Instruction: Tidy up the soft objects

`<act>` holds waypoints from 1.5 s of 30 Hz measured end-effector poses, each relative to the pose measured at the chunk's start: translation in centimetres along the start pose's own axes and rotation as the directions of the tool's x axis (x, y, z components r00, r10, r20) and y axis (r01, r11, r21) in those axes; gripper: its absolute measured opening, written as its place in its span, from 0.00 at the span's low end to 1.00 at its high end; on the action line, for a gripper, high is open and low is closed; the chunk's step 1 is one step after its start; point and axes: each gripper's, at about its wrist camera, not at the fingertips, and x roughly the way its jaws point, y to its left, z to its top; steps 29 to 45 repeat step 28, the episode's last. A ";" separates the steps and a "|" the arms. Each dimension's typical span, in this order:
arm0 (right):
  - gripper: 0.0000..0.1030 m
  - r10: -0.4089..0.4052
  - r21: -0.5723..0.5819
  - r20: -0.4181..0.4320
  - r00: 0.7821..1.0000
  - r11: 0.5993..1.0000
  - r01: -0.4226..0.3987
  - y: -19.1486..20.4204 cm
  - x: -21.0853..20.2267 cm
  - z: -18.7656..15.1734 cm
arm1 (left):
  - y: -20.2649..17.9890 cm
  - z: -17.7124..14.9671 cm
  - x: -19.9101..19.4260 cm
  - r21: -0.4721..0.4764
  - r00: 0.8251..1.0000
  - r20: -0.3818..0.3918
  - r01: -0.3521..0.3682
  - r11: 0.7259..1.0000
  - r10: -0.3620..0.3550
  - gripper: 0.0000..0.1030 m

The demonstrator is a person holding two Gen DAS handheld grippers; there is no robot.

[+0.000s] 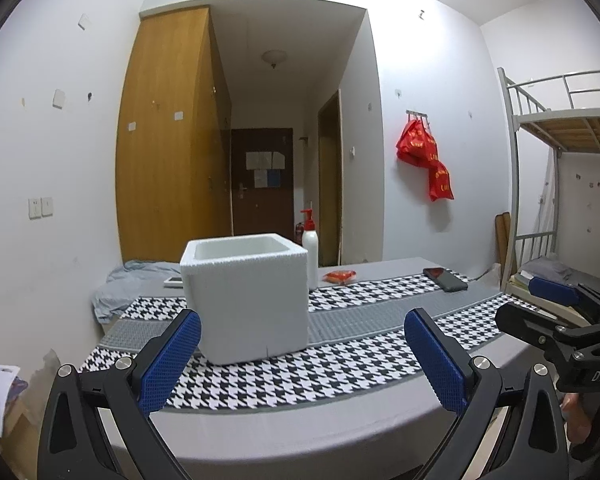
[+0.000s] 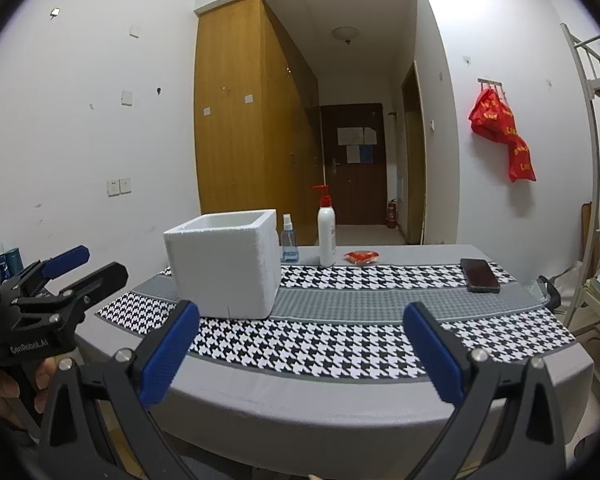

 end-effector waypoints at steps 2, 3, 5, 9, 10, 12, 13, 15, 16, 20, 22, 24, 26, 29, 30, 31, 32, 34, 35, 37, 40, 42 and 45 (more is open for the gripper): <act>1.00 0.001 -0.002 0.000 1.000 1.000 -0.001 0.2 -0.1 -0.2 | 0.0 -0.2 -0.2 0.002 1.000 0.000 -0.002 1.000 0.002 0.99; 1.00 0.003 -0.002 -0.001 1.000 1.000 -0.003 0.2 -0.2 -0.2 | 0.0 -0.2 -0.3 0.003 1.000 0.003 -0.003 1.000 0.003 0.99; 1.00 0.002 -0.008 -0.004 1.000 1.000 -0.002 0.4 -0.3 -0.3 | 0.0 -0.2 -0.5 -0.002 1.000 0.004 -0.001 1.000 0.001 0.99; 1.00 0.005 -0.006 0.005 1.000 1.000 -0.005 0.5 -0.7 -0.2 | 0.1 -0.2 -0.7 -0.006 1.000 0.010 -0.005 1.000 0.005 0.99; 1.00 0.002 -0.004 0.007 1.000 1.000 -0.002 0.5 -0.7 -0.2 | 0.1 -0.3 -0.7 -0.007 1.000 0.009 -0.005 1.000 0.005 0.99; 1.00 0.002 -0.003 0.003 1.000 1.000 -0.002 0.5 -0.7 -0.3 | 0.1 -0.3 -0.7 -0.006 1.000 0.003 -0.002 1.000 0.002 0.99; 1.00 0.001 -0.003 0.003 1.000 1.000 -0.001 0.5 -0.7 -0.3 | 0.0 -0.3 -0.7 -0.003 1.000 0.002 -0.001 1.000 0.001 0.99; 1.00 0.002 -0.003 0.000 1.000 1.000 -0.002 0.6 -0.6 -0.4 | -0.1 -0.4 -0.6 -0.001 1.000 0.000 -0.001 1.000 0.001 0.99; 1.00 0.002 -0.004 -0.002 1.000 1.000 -0.002 0.5 -0.6 -0.4 | -0.1 -0.4 -0.6 0.000 1.000 0.000 -0.002 1.000 0.002 0.99; 1.00 0.002 -0.004 -0.005 1.000 1.000 -0.002 0.5 -0.5 -0.5 | 0.0 -0.4 -0.6 -0.003 1.000 -0.001 0.001 1.000 -0.001 0.99; 1.00 -0.001 -0.001 -0.003 1.000 1.000 0.001 0.5 -0.5 -0.5 | 0.0 -0.4 -0.7 -0.004 1.000 -0.001 -0.001 1.000 0.001 0.99; 1.00 0.000 0.004 -0.003 1.000 1.000 0.000 0.3 -0.6 -0.5 | 0.0 -0.4 -0.7 0.000 1.000 0.000 0.004 1.000 -0.004 0.99; 1.00 0.000 0.004 -0.005 1.000 1.000 0.000 0.4 -0.5 -0.5 | -0.1 -0.4 -0.8 0.001 1.000 0.005 -0.002 1.000 0.002 0.99; 1.00 -0.001 0.002 -0.006 1.000 1.000 0.001 0.4 -0.5 -0.5 | -0.1 -0.5 -0.8 0.003 1.000 0.004 0.002 1.000 -0.002 0.99; 1.00 -0.001 0.002 -0.006 1.000 1.000 0.001 0.4 -0.5 -0.5 | -0.1 -0.5 -0.8 0.003 1.000 0.004 0.002 1.000 -0.002 0.99; 1.00 -0.001 0.002 -0.006 1.000 1.000 0.001 0.4 -0.5 -0.5 | -0.1 -0.5 -0.8 0.003 1.000 0.004 0.002 1.000 -0.002 0.99; 1.00 -0.001 0.002 -0.006 1.000 1.000 0.001 0.4 -0.5 -0.5 | -0.1 -0.5 -0.8 0.003 1.000 0.004 0.002 1.000 -0.002 0.99; 1.00 -0.001 0.002 -0.006 1.000 1.000 0.001 0.4 -0.5 -0.5 | -0.1 -0.5 -0.8 0.003 1.000 0.004 0.002 1.000 -0.002 0.99; 1.00 -0.001 0.002 -0.006 1.000 1.000 0.001 0.4 -0.5 -0.5 | -0.1 -0.5 -0.8 0.003 1.000 0.004 0.002 1.000 -0.002 0.99; 1.00 -0.001 0.002 -0.006 1.000 1.000 0.001 0.4 -0.5 -0.5 | -0.1 -0.5 -0.8 0.003 1.000 0.004 0.002 1.000 -0.002 0.99; 1.00 -0.001 0.002 -0.006 1.000 1.000 0.001 0.4 -0.5 -0.5 | -0.1 -0.5 -0.8 0.003 1.000 0.004 0.002 1.000 -0.002 0.99; 1.00 -0.001 0.002 -0.006 1.000 1.000 0.001 0.4 -0.5 -0.5 | -0.1 -0.5 -0.8 0.003 1.000 0.004 0.002 1.000 -0.002 0.99; 1.00 -0.001 0.002 -0.006 1.000 1.000 0.001 0.4 -0.5 -0.5 | -0.1 -0.5 -0.8 0.003 1.000 0.004 0.002 1.000 -0.002 0.99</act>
